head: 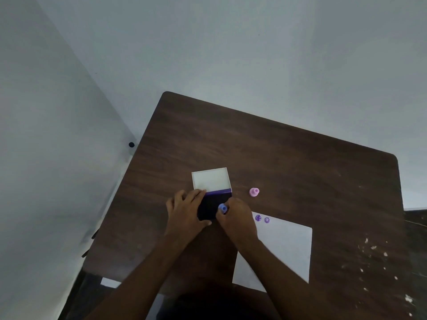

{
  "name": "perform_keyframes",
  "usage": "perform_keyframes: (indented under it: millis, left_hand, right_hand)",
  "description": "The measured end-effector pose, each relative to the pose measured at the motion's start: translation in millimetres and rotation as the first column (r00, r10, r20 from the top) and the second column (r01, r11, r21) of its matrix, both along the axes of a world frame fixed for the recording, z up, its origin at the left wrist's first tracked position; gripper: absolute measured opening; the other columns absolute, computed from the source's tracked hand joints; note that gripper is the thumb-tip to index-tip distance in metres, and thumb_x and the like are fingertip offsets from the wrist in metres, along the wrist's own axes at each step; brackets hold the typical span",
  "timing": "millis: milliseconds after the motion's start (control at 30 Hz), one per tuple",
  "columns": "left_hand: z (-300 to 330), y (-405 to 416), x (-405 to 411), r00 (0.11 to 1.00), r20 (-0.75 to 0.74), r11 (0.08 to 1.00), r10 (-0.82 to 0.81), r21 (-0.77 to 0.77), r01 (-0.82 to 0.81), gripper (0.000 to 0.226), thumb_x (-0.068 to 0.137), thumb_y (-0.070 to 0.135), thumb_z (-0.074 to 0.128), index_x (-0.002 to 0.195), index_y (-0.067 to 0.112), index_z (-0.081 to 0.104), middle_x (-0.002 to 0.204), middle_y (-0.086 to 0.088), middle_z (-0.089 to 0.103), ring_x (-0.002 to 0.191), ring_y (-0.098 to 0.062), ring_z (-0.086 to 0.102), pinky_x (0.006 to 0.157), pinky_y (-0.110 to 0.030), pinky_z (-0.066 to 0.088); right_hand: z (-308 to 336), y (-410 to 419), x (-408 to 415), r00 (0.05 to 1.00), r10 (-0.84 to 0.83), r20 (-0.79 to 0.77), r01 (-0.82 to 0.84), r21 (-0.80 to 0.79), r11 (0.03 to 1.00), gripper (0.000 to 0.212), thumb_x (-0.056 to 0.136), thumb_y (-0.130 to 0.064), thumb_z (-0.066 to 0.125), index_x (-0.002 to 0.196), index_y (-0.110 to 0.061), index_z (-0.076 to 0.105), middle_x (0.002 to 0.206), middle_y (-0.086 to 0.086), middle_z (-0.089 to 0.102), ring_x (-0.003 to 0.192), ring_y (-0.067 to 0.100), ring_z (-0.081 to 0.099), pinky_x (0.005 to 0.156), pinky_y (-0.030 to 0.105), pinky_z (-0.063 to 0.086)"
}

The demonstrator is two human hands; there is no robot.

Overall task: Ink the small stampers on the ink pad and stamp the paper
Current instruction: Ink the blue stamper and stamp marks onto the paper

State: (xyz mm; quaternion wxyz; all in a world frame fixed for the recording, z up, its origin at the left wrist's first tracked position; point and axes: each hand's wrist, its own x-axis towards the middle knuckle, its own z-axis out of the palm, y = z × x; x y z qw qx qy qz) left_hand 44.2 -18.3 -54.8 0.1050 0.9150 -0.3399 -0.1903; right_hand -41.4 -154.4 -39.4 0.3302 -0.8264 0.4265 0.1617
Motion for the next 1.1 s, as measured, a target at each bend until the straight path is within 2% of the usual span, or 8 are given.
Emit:
perform_keyframes:
  millis: [133, 433, 533, 667, 733, 867, 1000, 1100]
  left_hand:
    - [-1.5, -0.5, 1.5, 1.0, -0.004, 1.0, 0.01, 0.005, -0.01, 0.093, 0.061, 0.063, 0.072, 0.142, 0.035, 0.034, 0.146, 0.007, 0.042, 0.129, -0.025, 0.031, 0.103, -0.047, 0.028]
    - [0.6, -1.4, 0.5, 1.0, -0.01, 1.0, 0.025, -0.005, -0.025, 0.094, 0.06, 0.059, 0.075, 0.141, 0.033, 0.036, 0.144, 0.006, 0.045, 0.127, -0.024, 0.034, 0.101, -0.045, 0.029]
    - [3.9, -3.2, -1.0, 1.0, 0.001, 1.0, 0.019, 0.005, -0.019, 0.094, 0.058, 0.059, 0.076, 0.14, 0.032, 0.037, 0.144, 0.006, 0.046, 0.127, -0.023, 0.034, 0.099, -0.044, 0.029]
    - [7.0, -2.7, -5.4, 0.999, 0.003, 0.999, 0.039, 0.001, -0.04, 0.1, 0.056, 0.06, 0.075, 0.142, 0.032, 0.033, 0.146, 0.007, 0.042, 0.129, -0.021, 0.032, 0.101, -0.045, 0.029]
    - [8.7, -1.9, -6.4, 0.998, 0.011, 0.998, 0.058, -0.02, -0.058, 0.098, 0.057, 0.06, 0.075, 0.142, 0.033, 0.034, 0.144, 0.007, 0.044, 0.129, -0.02, 0.033, 0.101, -0.044, 0.029]
    - [13.7, -1.5, -13.8, 0.998, 0.044, 0.997, 0.035, -0.073, -0.031, 0.084, 0.063, 0.059, 0.072, 0.138, 0.035, 0.041, 0.138, 0.01, 0.05, 0.125, -0.017, 0.038, 0.096, -0.041, 0.03]
    - [18.5, -11.3, -31.1, 0.999, 0.016, 0.99, -0.032, -0.137, 0.034, 0.069, 0.072, 0.056, 0.069, 0.134, 0.035, 0.049, 0.137, 0.01, 0.054, 0.128, -0.016, 0.04, 0.102, -0.04, 0.028]
    - [21.0, -25.0, -45.7, 0.997, -0.055, 0.982, -0.052, -0.186, 0.04, 0.06, 0.077, 0.054, 0.067, 0.132, 0.032, 0.053, 0.134, 0.008, 0.056, 0.126, -0.014, 0.044, 0.108, -0.037, 0.027]
  right_hand:
    - [-4.2, -3.4, 2.1, 0.996, -0.027, -0.086, 0.032, 0.054, 0.998, 0.024, 0.087, -0.03, 0.065, 0.102, -0.013, 0.059, 0.095, 0.004, 0.061, 0.079, 0.011, 0.051, 0.075, 0.024, 0.04]
    - [-5.1, -5.6, 8.7, 0.993, -0.049, -0.107, 0.06, 0.103, 0.993, 0.03, 0.086, -0.026, 0.067, 0.11, -0.01, 0.059, 0.107, 0.008, 0.065, 0.095, 0.02, 0.06, 0.086, 0.029, 0.046]
    - [-1.4, -8.3, 6.8, 0.996, -0.069, -0.062, 0.076, 0.111, 0.991, 0.023, 0.084, -0.026, 0.069, 0.102, -0.012, 0.063, 0.098, 0.005, 0.067, 0.083, 0.012, 0.06, 0.077, 0.024, 0.045]
    - [5.6, -16.8, -16.8, 0.933, -0.307, 0.189, 0.295, 0.087, 0.951, 0.015, 0.08, -0.031, 0.074, 0.074, -0.022, 0.064, 0.068, -0.01, 0.065, 0.061, 0.005, 0.061, 0.059, 0.016, 0.047]
    - [9.6, -22.2, -29.3, 0.863, -0.434, 0.26, 0.413, 0.132, 0.901, 0.016, 0.077, -0.035, 0.077, 0.071, -0.023, 0.067, 0.063, -0.012, 0.066, 0.059, 0.007, 0.064, 0.053, 0.015, 0.046]
    - [16.6, -28.5, -46.2, 0.74, -0.612, 0.278, 0.49, 0.4, 0.774, 0.013, 0.073, -0.033, 0.08, 0.072, -0.022, 0.073, 0.06, 0.0, 0.071, 0.05, 0.01, 0.062, 0.05, 0.021, 0.052]
    - [23.6, -34.5, -58.8, 0.583, -0.789, 0.194, 0.523, 0.654, 0.547, 0.009, 0.077, -0.019, 0.077, 0.078, -0.01, 0.078, 0.066, 0.01, 0.073, 0.053, 0.016, 0.062, 0.052, 0.026, 0.054]
    - [28.3, -39.7, -65.2, 0.456, -0.881, 0.127, 0.535, 0.752, 0.385, 0.008, 0.079, -0.016, 0.076, 0.074, -0.011, 0.079, 0.069, 0.011, 0.073, 0.055, 0.017, 0.064, 0.057, 0.028, 0.056]
